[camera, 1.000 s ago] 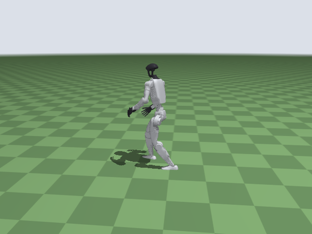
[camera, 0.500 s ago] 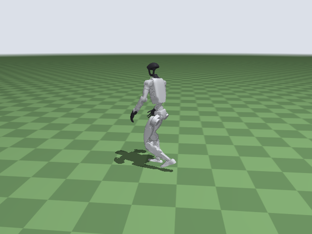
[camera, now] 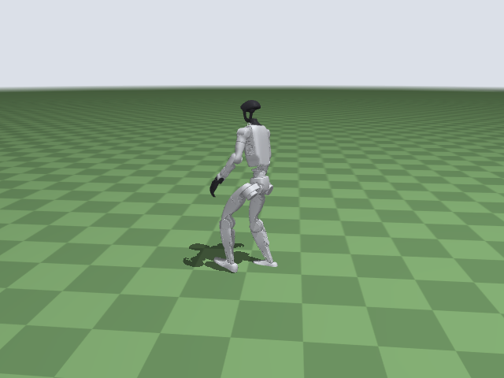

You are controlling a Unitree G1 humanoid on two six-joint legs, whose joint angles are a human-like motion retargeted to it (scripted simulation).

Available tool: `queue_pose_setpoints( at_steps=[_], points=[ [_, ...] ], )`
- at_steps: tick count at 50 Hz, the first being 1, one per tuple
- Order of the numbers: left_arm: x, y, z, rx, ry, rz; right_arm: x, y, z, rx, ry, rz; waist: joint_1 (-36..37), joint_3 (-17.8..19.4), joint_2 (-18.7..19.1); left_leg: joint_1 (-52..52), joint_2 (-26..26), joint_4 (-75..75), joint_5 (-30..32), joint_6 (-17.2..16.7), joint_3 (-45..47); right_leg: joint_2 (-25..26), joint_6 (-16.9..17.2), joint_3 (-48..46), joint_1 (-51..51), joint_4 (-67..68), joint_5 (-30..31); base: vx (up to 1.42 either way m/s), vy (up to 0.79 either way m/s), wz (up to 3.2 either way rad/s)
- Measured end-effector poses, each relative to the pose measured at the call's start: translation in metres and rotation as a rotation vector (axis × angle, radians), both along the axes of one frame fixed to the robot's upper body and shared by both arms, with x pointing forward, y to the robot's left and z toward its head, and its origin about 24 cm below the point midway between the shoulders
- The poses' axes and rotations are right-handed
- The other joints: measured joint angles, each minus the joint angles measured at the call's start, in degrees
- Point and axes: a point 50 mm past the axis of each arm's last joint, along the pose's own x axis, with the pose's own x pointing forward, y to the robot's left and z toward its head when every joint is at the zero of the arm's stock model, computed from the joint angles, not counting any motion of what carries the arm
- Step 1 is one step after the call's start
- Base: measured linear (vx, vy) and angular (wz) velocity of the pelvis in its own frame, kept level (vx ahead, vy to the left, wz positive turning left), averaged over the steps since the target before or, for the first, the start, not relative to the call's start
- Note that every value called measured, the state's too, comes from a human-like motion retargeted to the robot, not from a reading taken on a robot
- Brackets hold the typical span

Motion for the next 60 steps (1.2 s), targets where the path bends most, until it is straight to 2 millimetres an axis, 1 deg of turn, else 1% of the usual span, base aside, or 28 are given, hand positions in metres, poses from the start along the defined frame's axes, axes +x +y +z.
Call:
queue_pose_setpoints(
  at_steps=[2, 5, 9, 13, 16, 19, 21, 23, 25, 30, 35, 37, 38, 42, 45, 47, 48, 50, 52, 53, 55, 60],
  points=[
    [-0.005, 0.003, -0.004, -0.001, 0.019, 0.010, -0.001, 0.001, -0.001, -0.005, 0.006, 0.013, -0.67, -0.87, -1.09, 1.58, -2.36, -7.81, 3.69, -0.14, 0.08, -2.08, 0.37, 0.24, 0.85, -0.91, -0.66, 0.19, 0.10, 0.30],
    [-0.018, 0.003, -0.014, -0.007, 0.070, 0.025, -0.006, 0.005, -0.004, -0.001, 0.018, 0.024, -0.82, -1.46, -1.10, 0.32, -3.26, -7.82, 4.99, -0.32, -0.18, -2.66, 0.43, 0.49, 0.55, 2.61, -3.25, 0.19, 0.12, 0.12],
    [-0.036, 0.004, -0.028, -0.017, 0.147, 0.044, -0.008, 0.012, -0.007, 0.013, 0.023, 0.039, -1.12, -2.47, -1.71, 0.55, -4.62, -7.61, 7.03, 0.30, 0.42, -3.94, 0.51, 1.49, 1.16, 5.20, -5.96, 0.23, 0.13, 0.07],
    [-0.055, 0.005, -0.041, -0.022, 0.228, 0.064, -0.009, 0.021, -0.010, 0.033, 0.025, 0.050, -1.37, -3.06, -2.57, 1.36, -5.74, -5.55, 7.27, 1.60, 1.67, -5.28, 0.76, 2.65, 2.29, 7.54, -7.82, 0.25, 0.14, 0.03],
    [-0.066, 0.007, -0.049, -0.024, 0.282, 0.082, -0.010, 0.027, -0.012, 0.050, 0.027, 0.053, -1.51, -3.36, -3.29, 2.08, -6.65, -3.96, 5.40, 3.19, 2.73, -6.31, 1.21, 3.57, 3.10, 9.09, -8.28, 0.26, 0.14, 0.03],
    [-0.071, 0.012, -0.053, -0.017, 0.318, 0.102, -0.006, 0.033, -0.012, 0.065, 0.024, 0.062, -1.41, -2.53, -4.28, 5.39, -8.04, -5.59, 3.56, 4.67, 3.45, -7.49, 2.19, 4.97, 5.69, 8.25, -6.25, 0.27, 0.14, 0.00],
    [-0.078, 0.014, -0.056, -0.013, 0.343, 0.113, -0.008, 0.036, -0.014, 0.070, 0.031, 0.069, -1.67, -2.79, -4.72, 5.26, -8.98, -3.85, 1.99, 5.36, 3.78, -8.05, 3.03, 5.59, 5.41, 10.63, -5.28, 0.23, 0.13, 0.15],
    [-0.078, 0.019, -0.056, -0.002, 0.352, 0.129, -0.005, 0.039, -0.013, 0.075, 0.029, 0.081, -1.56, -2.73, -5.23, 7.13, -9.89, -5.67, 1.60, 5.92, 4.02, -8.61, 3.98, 6.46, 6.44, 10.20, -3.02, 0.25, 0.13, 0.08],
    [-0.082, 0.021, -0.058, 0.005, 0.365, 0.140, -0.007, 0.041, -0.014, 0.078, 0.035, 0.090, -1.84, -2.76, -5.76, 7.36, -10.94, -4.51, 0.43, 6.43, 4.28, -9.17, 4.95, 6.98, 6.33, 12.49, -1.70, 0.22, 0.12, 0.16],
    [-0.079, 0.032, -0.056, 0.033, 0.357, 0.175, -0.002, 0.046, -0.013, 0.077, 0.036, 0.131, -1.79, -2.54, -6.84, 10.40, -13.10, -6.83, -0.86, 7.62, 4.37, -9.90, 7.67, 8.81, 7.33, 14.02, 3.73, 0.21, 0.12, 0.17],
    [-0.080, 0.038, -0.055, 0.059, 0.348, 0.192, -0.002, 0.050, -0.014, 0.068, 0.044, 0.170, -1.97, -2.24, -7.99, 11.37, -15.16, -5.24, -3.06, 8.38, 4.47, -10.38, 10.26, 10.10, 7.32, 18.04, 8.09, 0.17, 0.10, 0.17],
    [-0.076, 0.041, -0.052, 0.071, 0.336, 0.194, 0.002, 0.051, -0.012, 0.063, 0.039, 0.185, -1.65, -1.92, -8.01, 12.65, -15.39, -6.40, -3.34, 8.60, 4.20, -10.07, 11.21, 10.57, 7.75, 17.97, 10.47, 0.16, 0.09, 0.11],
    [-0.078, 0.041, -0.053, 0.075, 0.338, 0.194, 0.001, 0.052, -0.013, 0.060, 0.044, 0.192, -1.78, -1.92, -8.37, 12.46, -15.87, -5.34, -3.95, 8.73, 4.33, -10.31, 11.69, 10.68, 7.60, 19.16, 11.02, 0.15, 0.08, 0.13],
    [-0.076, 0.045, -0.051, 0.093, 0.328, 0.193, 0.005, 0.053, -0.011, 0.048, 0.041, 0.218, -1.30, -1.37, -8.45, 14.32, -16.25, -6.33, -4.73, 9.03, 3.87, -10.03, 13.24, 10.86, 7.95, 19.78, 14.81, 0.15, 0.08, 0.07],
    [-0.079, 0.044, -0.053, 0.098, 0.335, 0.186, 0.005, 0.053, -0.012, 0.037, 0.047, 0.231, -1.06, -1.09, -8.61, 15.22, -16.53, -6.10, -5.57, 9.19, 3.73, -10.31, 13.84, 10.51, 7.81, 20.75, 16.25, 0.13, 0.06, 0.05],
    [-0.083, 0.042, -0.055, 0.100, 0.347, 0.181, 0.003, 0.052, -0.013, 0.031, 0.057, 0.235, -0.97, -1.01, -8.75, 15.68, -16.68, -5.71, -6.17, 9.31, 3.71, -10.87, 13.66, 9.90, 7.47, 21.44, 15.83, 0.11, 0.06, 0.05],
    [-0.087, 0.040, -0.057, 0.100, 0.357, 0.180, -0.001, 0.052, -0.015, 0.028, 0.067, 0.236, -1.06, -1.02, -9.04, 15.51, -16.94, -4.68, -6.74, 9.42, 3.88, -11.49, 13.38, 9.53, 7.13, 22.29, 14.75, 0.11, 0.05, 0.03],
    [-0.087, 0.040, -0.058, 0.100, 0.363, 0.173, -0.001, 0.050, -0.014, 0.018, 0.073, 0.237, -0.67, -0.90, -8.60, 16.82, -16.54, -6.08, -6.76, 9.46, 3.56, -12.13, 12.00, 8.37, 6.70, 21.66, 12.08, 0.12, 0.05, -0.04],
    [-0.094, 0.037, -0.061, 0.100, 0.383, 0.169, -0.008, 0.049, -0.017, 0.013, 0.092, 0.236, -0.73, -0.87, -8.87, 16.88, -16.72, -4.76, -7.65, 9.57, 3.77, -13.62, 10.11, 7.20, 5.67, 22.68, 6.74, 0.10, 0.04, -0.03],
    [-0.094, 0.037, -0.061, 0.099, 0.386, 0.167, -0.007, 0.047, -0.017, 0.008, 0.095, 0.236, -0.55, -0.87, -8.53, 17.67, -16.42, -5.86, -7.51, 9.54, 3.53, -13.89, 9.14, 6.53, 5.35, 22.09, 4.61, 0.11, 0.04, -0.04],
    [-0.101, 0.035, -0.065, 0.099, 0.407, 0.162, -0.014, 0.046, -0.019, 0.003, 0.114, 0.233, -0.71, -0.83, -8.77, 17.88, -16.63, -4.71, -8.32, 9.63, 3.64, -15.09, 8.06, 5.59, 4.40, 23.14, 1.13, 0.10, 0.03, 0.00],
    [-0.108, 0.034, -0.068, 0.101, 0.440, 0.151, -0.019, 0.040, -0.021, -0.017, 0.135, 0.226, -0.60, -0.61, -7.75, 20.83, -15.84, -7.26, -8.43, 9.46, 2.87, -15.87, 6.74, 3.40, 2.71, 22.73, -0.72, 0.10, 0.02, 0.00]
  ],
)
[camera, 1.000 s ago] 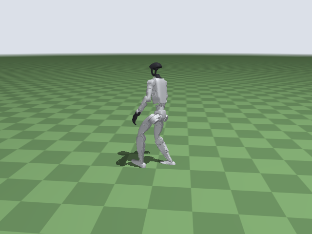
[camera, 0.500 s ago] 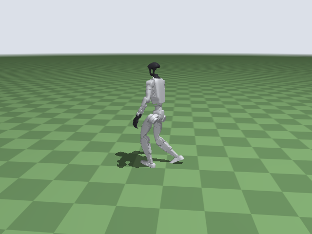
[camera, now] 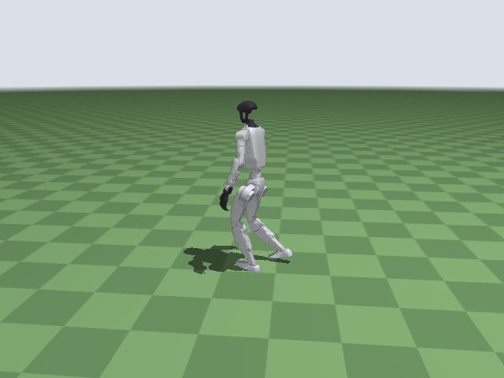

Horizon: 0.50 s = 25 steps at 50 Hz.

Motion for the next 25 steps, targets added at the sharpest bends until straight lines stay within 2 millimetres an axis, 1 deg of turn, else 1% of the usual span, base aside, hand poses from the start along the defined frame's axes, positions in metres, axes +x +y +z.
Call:
queue_pose_setpoints(
  at_steps=[2, 7, 12, 13, 15, 17, 18, 20, 23, 25],
  points=[
    [-0.007, -0.001, -0.003, 0.000, 0.019, -0.001, -0.006, 0.000, -0.002, -0.005, 0.012, -0.005, -0.31, 0.08, -0.15, 0.29, -0.19, 1.02, -0.71, 0.00, -0.03, -0.90, -0.27, -0.66, -0.94, 0.74, -1.20, 0.09, 0.01, 0.05],
    [-0.014, 0.002, -0.005, 0.010, 0.039, -0.002, -0.009, -0.004, -0.003, -0.020, 0.016, -0.016, -0.51, 0.27, 1.10, 3.63, 0.85, -2.30, -0.42, -0.34, -1.25, -0.74, -1.11, -1.99, -2.37, -2.11, -2.41, 0.11, 0.00, 0.05],
    [-0.019, 0.016, -0.002, 0.051, 0.035, 0.001, -0.010, -0.005, -0.002, -0.031, 0.003, -0.026, -1.01, 0.40, 1.52, 5.60, 1.06, -2.64, -1.09, -0.72, -2.38, -0.53, -1.21, -1.76, -3.37, -5.30, -3.43, 0.10, -0.03, 0.14],
    [-0.016, 0.024, 0.001, 0.070, 0.019, 0.003, -0.005, -0.006, -0.001, -0.034, -0.010, -0.026, -0.89, 0.37, 2.01, 6.71, 1.64, -4.38, -0.64, -0.89, -2.87, 0.28, -1.27, -1.69, -3.05, -7.36, -2.85, 0.11, -0.04, 0.12],
    [-0.012, 0.034, 0.006, 0.104, -0.006, 0.002, -0.002, -0.008, 0.001, -0.045, -0.026, -0.027, -1.09, 0.37, 1.86, 7.15, 1.26, -3.48, -1.20, -0.97, -3.31, 0.33, -0.94, -0.86, -3.26, -7.90, -3.09, 0.10, -0.05, 0.17],
    [0.000, 0.046, 0.016, 0.139, -0.056, -0.002, 0.009, -0.011, 0.007, -0.058, -0.058, -0.027, -0.79, 0.58, 2.38, 9.35, 2.02, -6.29, -0.52, -1.20, -4.22, 1.60, -0.80, -0.41, -2.01, -11.54, -1.76, 0.11, -0.07, 0.14],
    [0.001, 0.048, 0.018, 0.150, -0.072, -0.007, 0.009, -0.014, 0.007, -0.067, -0.063, -0.029, -0.88, 0.62, 2.10, 9.42, 1.65, -5.34, -0.97, -1.23, -4.38, 1.47, -0.58, 0.05, -2.05, -11.18, -1.98, 0.10, -0.08, 0.17],
    [0.012, 0.054, 0.027, 0.171, -0.124, -0.017, 0.015, -0.019, 0.011, -0.083, -0.081, -0.034, -0.45, 0.91, 2.54, 11.69, 2.35, -7.93, -0.40, -1.43, -5.26, 2.52, -0.48, 0.30, -0.19, -14.65, -0.70, 0.12, -0.08, 0.13],
    [0.019, 0.056, 0.034, 0.190, -0.190, -0.031, 0.009, -0.025, 0.010, -0.106, -0.074, -0.047, -0.21, 1.12, 1.84, 12.29, 1.55, -5.83, -1.62, -1.52, -5.82, 2.11, -0.28, 0.67, 0.64, -13.48, -1.81, 0.09, -0.10, 0.16],
    [0.029, 0.060, 0.045, 0.210, -0.254, -0.040, 0.010, -0.029, 0.012, -0.120, -0.080, -0.059, 0.58, 1.88, 2.44, 15.76, 2.60, -9.51, -0.78, -1.72, -6.76, 2.95, -0.69, -0.11, 4.21, -17.67, -0.94, 0.14, -0.10, 0.02]
  ],
)
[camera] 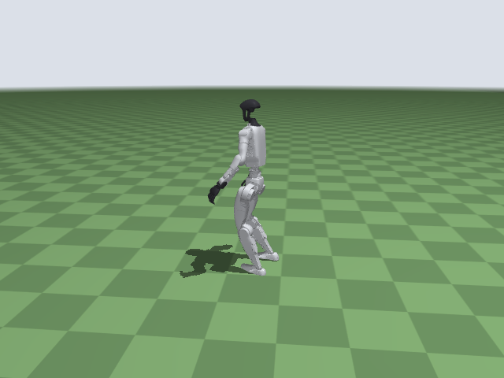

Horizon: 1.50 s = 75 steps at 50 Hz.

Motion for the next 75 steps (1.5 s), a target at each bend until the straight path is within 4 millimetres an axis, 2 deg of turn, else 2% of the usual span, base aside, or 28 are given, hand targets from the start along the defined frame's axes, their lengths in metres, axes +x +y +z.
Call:
queue_pose_setpoints(
  at_steps=[5, 7, 11, 13, 23, 30, 50, 65, 70, 75],
  points=[
    [0.015, 0.001, 0.020, 0.035, -0.147, -0.030, -0.012, -0.010, -0.002, -0.041, 0.014, -0.035, 0.91, 0.68, -0.73, 1.65, -0.68, 2.61, -1.78, -0.09, -0.76, -0.89, -0.20, -1.08, 2.46, 1.64, -2.83, 0.09, -0.11, 0.08],
    [0.024, 0.003, 0.033, 0.055, -0.219, -0.042, -0.011, -0.014, 0.000, -0.059, 0.005, -0.053, 1.61, 1.69, 0.26, 5.24, 0.86, -1.00, -0.68, -0.45, -1.49, 0.26, -0.57, -2.21, 6.57, -3.25, -1.41, 0.12, -0.10, -0.02],
    [0.034, 0.000, 0.051, 0.080, -0.339, -0.068, -0.020, -0.020, -0.001, -0.092, 0.008, -0.089, 2.08, 2.64, 0.11, 6.56, 0.58, 1.16, -1.42, -0.86, -1.69, -0.25, -0.47, -3.10, 8.46, -1.75, -2.83, 0.06, -0.09, 0.05],
    [0.040, -0.001, 0.064, 0.099, -0.406, -0.082, -0.018, -0.023, 0.001, -0.108, -0.005, -0.105, 2.41, 3.14, 1.17, 9.18, 2.04, -2.20, -0.17, -1.22, -2.19, 0.91, -0.76, -4.00, 11.69, -6.54, -1.06, 0.09, -0.08, 0.00],
    [0.053, -0.015, 0.100, 0.152, -0.627, -0.153, -0.026, -0.028, 0.000, -0.167, -0.032, -0.168, 2.29, 5.17, 1.94, 12.82, 2.49, -1.58, -0.17, -2.04, -2.34, 0.79, -0.63, -5.63, 15.96, -6.63, -1.89, 0.02, -0.05, 0.02],
    [0.056, -0.022, 0.114, 0.181, -0.721, -0.179, -0.025, -0.028, 0.002, -0.202, -0.065, -0.187, 1.92, 6.00, 2.50, 15.16, 3.09, -4.02, 1.04, -2.69, -2.37, 0.98, -0.60, -6.51, 18.24, -8.77, -1.23, 0.00, 0.00, 0.00],
    [0.056, -0.021, 0.127, 0.227, -0.836, -0.150, -0.015, -0.022, 0.004, -0.215, -0.139, -0.209, 0.85, 7.88, 3.21, 18.54, 5.23, -8.84, 3.50, -4.19, -2.17, 2.39, -0.72, -8.42, 22.25, -14.74, 1.44, 0.00, 0.00, 0.00],
    [0.060, -0.020, 0.129, 0.209, -0.820, -0.181, -0.005, -0.017, 0.006, -0.149, -0.183, -0.248, -0.13, 8.11, 4.10, 18.85, 7.19, -11.06, 4.60, -4.56, -2.08, 4.23, -0.86, -9.08, 23.73, -19.71, 4.08, 0.00, 0.00, 0.00],
    [0.057, -0.015, 0.117, 0.194, -0.737, -0.183, -0.001, -0.015, 0.007, -0.117, -0.195, -0.246, -0.59, 7.98, 4.30, 18.73, 7.74, -11.96, 5.02, -4.59, -1.94, 4.76, -0.86, -9.09, 23.81, -21.27, 4.96, 0.00, 0.00, 0.00],
    [0.046, -0.005, 0.091, 0.168, -0.581, -0.156, 0.003, -0.013, 0.009, -0.081, -0.202, -0.237, -1.14, 7.59, 4.36, 18.53, 8.20, -13.16, 5.55, -4.65, -1.69, 5.16, -0.79, -9.10, 23.66, -22.77, 5.88, 0.00, 0.00, 0.00]
  ],
)
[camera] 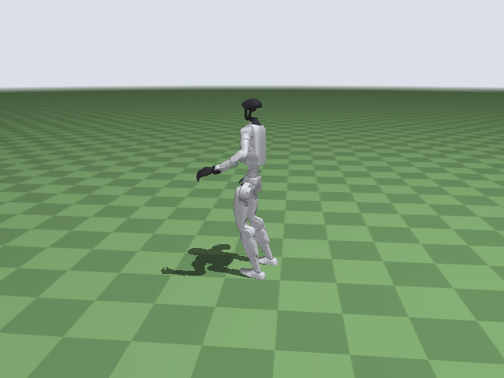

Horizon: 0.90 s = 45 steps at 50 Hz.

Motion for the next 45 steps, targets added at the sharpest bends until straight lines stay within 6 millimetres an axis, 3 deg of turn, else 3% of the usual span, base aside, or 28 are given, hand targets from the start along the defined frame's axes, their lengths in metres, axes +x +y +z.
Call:
queue_pose_setpoints(
  at_steps=[8, 10, 12, 15, 17, 20, 22, 23, 25, 27, 28, 30, 35, 37, 40, 42, 43, 45],
  points=[
    [-0.028, 0.011, -0.047, -0.062, 0.277, 0.067, 0.004, -0.001, 0.002, 0.049, -0.003, 0.022, -0.85, -1.06, -0.07, -0.50, 0.47, -2.19, 0.88, 0.03, 0.47, 0.40, 0.24, 0.02, -0.63, -2.23, 1.41, -0.01, 0.00, 0.00],
    [-0.052, 0.000, -0.073, -0.108, 0.395, 0.083, -0.013, 0.007, -0.008, 0.074, 0.046, 0.021, -1.07, 1.04, -0.59, 1.23, -0.25, 1.03, 0.73, 0.22, 0.79, -0.46, 0.44, 0.05, 0.53, 2.23, 0.72, -0.12, 0.03, -0.05],
    [-0.051, 0.011, -0.073, -0.098, 0.427, 0.108, 0.001, -0.002, 0.001, 0.063, 0.010, 0.033, -1.30, -0.20, -0.70, 0.26, -0.01, -0.99, 0.00, 0.23, 0.74, -0.11, 0.58, 0.13, -0.36, -0.02, 0.23, 0.06, 0.01, 0.00],
    [-0.063, 0.013, -0.086, -0.127, 0.521, 0.142, 0.005, -0.004, 0.003, 0.077, 0.010, 0.039, -1.47, -1.30, -0.66, -0.62, 0.31, -2.86, 0.86, 0.22, 0.89, 0.19, 0.69, 0.13, -1.19, -2.12, 1.47, -0.03, 0.01, -0.01],
    [-0.086, 0.001, -0.106, -0.166, 0.621, 0.159, -0.010, 0.002, -0.005, 0.095, 0.054, 0.035, -1.60, 0.29, -1.16, 0.84, -0.30, -0.65, 0.97, 0.29, 1.20, -0.57, 0.87, 0.16, -0.34, 1.41, 1.01, -0.06, 0.02, -0.02],
    [-0.087, 0.009, -0.108, -0.175, 0.667, 0.191, 0.003, -0.007, 0.003, 0.090, 0.027, 0.044, -1.73, -1.38, -1.08, -0.42, 0.12, -3.63, 1.03, 0.26, 1.22, -0.04, 0.99, 0.24, -1.45, -1.97, 1.44, 0.04, 0.03, -0.02],
    [-0.108, -0.004, -0.123, -0.213, 0.750, 0.205, -0.011, 0.000, -0.005, 0.108, 0.069, 0.040, -1.78, 0.08, -1.53, 1.01, -0.43, -2.03, 1.55, 0.34, 1.50, -0.75, 1.12, 0.27, -0.72, 1.09, 1.27, -0.06, 0.01, -0.02],
    [-0.104, 0.002, -0.121, -0.208, 0.747, 0.214, -0.003, -0.006, 0.000, 0.099, 0.049, 0.044, -1.81, -0.69, -1.49, 0.50, -0.28, -3.35, 1.19, 0.31, 1.44, -0.51, 1.17, 0.32, -1.15, -0.42, 1.00, 0.00, 0.00, 0.00],
    [-0.121, -0.010, -0.132, -0.243, 0.812, 0.223, -0.015, 0.000, -0.007, 0.118, 0.085, 0.041, -1.79, 0.66, -1.97, 1.73, -0.79, -2.26, 1.93, 0.40, 1.65, -1.18, 1.29, 0.35, -0.67, 2.29, 0.97, 0.00, 0.00, 0.00],
    [-0.114, -0.003, -0.129, -0.239, 0.809, 0.232, -0.004, -0.007, 0.000, 0.106, 0.061, 0.049, -1.77, -0.49, -1.92, 1.03, -0.59, -4.48, 1.73, 0.36, 1.54, -0.86, 1.39, 0.41, -1.39, 0.08, 0.73, 0.00, 0.00, 0.00],
    [-0.124, -0.011, -0.134, -0.258, 0.841, 0.234, -0.012, -0.002, -0.006, 0.119, 0.086, 0.047, -1.73, 0.37, -2.21, 1.87, -0.92, -3.84, 2.44, 0.41, 1.67, -1.32, 1.45, 0.41, -1.09, 1.88, 0.85, 0.00, 0.00, 0.00],
    [-0.115, -0.004, -0.130, -0.251, 0.825, 0.240, -0.001, -0.008, 0.001, 0.107, 0.061, 0.054, -1.68, -0.86, -2.10, 1.13, -0.70, -6.14, 2.32, 0.41, 1.48, -0.96, 1.49, 0.47, -1.81, -0.45, 0.67, 0.00, 0.00, 0.00],
    [-0.127, -0.017, -0.139, -0.284, 0.872, 0.240, -0.016, 0.001, -0.008, 0.131, 0.112, 0.061, -1.35, 0.16, -2.76, 3.29, -1.39, -8.23, 5.33, 0.52, 1.54, -1.91, 1.62, 0.46, -1.89, 2.26, 1.15, 0.00, 0.00, 0.00],
    [-0.116, -0.008, -0.133, -0.268, 0.843, 0.242, -0.005, -0.006, -0.002, 0.117, 0.089, 0.072, -1.28, -1.15, -2.57, 2.64, -1.05, -10.92, 5.44, 0.46, 1.30, -1.46, 1.64, 0.41, -2.60, -0.21, 1.01, 0.00, 0.00, 0.00],
    [-0.127, -0.019, -0.139, -0.285, 0.873, 0.237, -0.019, 0.002, -0.010, 0.132, 0.129, 0.078, -1.00, 0.37, -3.40, 5.89, -1.97, -13.48, 8.25, 0.54, 1.26, -2.66, 1.75, 0.54, -2.51, 3.98, 0.19, -0.07, 0.00, -0.02],
    [-0.114, -0.009, -0.133, -0.268, 0.839, 0.235, -0.007, -0.004, -0.003, 0.119, 0.104, 0.090, -0.98, -1.02, -3.11, 4.17, -1.51, -14.48, 7.64, 0.47, 1.01, -2.07, 1.75, 0.32, -3.24, 1.09, 0.34, 0.05, 0.00, 0.03],
    [-0.121, -0.016, -0.137, -0.281, 0.859, 0.230, -0.016, 0.001, -0.008, 0.131, 0.128, 0.091, -0.90, -0.42, -3.29, 4.83, -1.78, -14.23, 8.58, 0.48, 1.08, -2.47, 1.74, 0.30, -3.20, 2.60, 0.66, 0.00, 0.00, 0.00],
    [-0.109, -0.008, -0.131, -0.265, 0.828, 0.227, -0.005, -0.005, -0.002, 0.117, 0.106, 0.104, -0.86, -1.75, -2.99, 3.07, -1.33, -14.62, 7.60, 0.39, 0.88, -1.87, 1.70, 0.17, -3.77, -0.14, 0.71, 0.00, 0.00, 0.00]
  ],
)
